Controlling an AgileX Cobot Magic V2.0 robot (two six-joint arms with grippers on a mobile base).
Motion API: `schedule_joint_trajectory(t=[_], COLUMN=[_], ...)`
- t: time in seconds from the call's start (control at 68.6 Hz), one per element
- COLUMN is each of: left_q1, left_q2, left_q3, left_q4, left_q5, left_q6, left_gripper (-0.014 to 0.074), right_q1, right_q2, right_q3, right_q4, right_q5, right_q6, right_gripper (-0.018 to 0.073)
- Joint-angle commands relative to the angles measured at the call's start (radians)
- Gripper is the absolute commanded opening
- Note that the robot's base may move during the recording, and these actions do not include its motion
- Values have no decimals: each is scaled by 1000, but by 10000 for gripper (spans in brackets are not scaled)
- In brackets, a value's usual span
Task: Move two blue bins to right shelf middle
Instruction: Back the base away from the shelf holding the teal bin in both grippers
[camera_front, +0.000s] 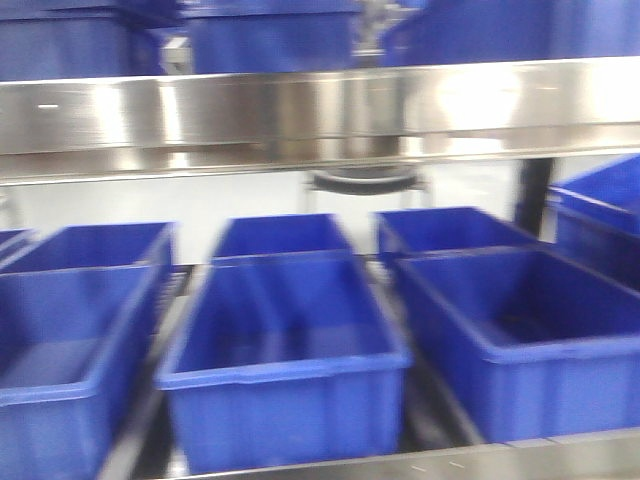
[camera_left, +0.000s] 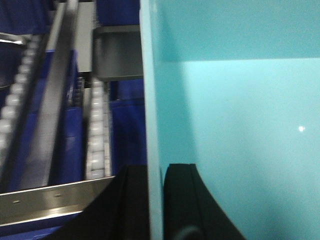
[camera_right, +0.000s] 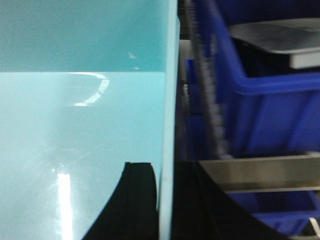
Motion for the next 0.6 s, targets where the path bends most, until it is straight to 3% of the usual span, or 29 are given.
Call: schedule_joint_trajectory(t=[0.0, 0.583], left_q1=[-3, -3], left_q2=[-23, -23], left_q3=[-16, -16], left_q4=[2, 2], left_q5=[-72, -72], left_q6=[0, 0], left_gripper=[-111, -111], right_q1=[1, 1], right_q2=[-20, -20], right_q3=[-21, -21], right_q4=[5, 5], right_q5=[-86, -86], right_q6=[-2, -2], right_gripper=[-162, -162])
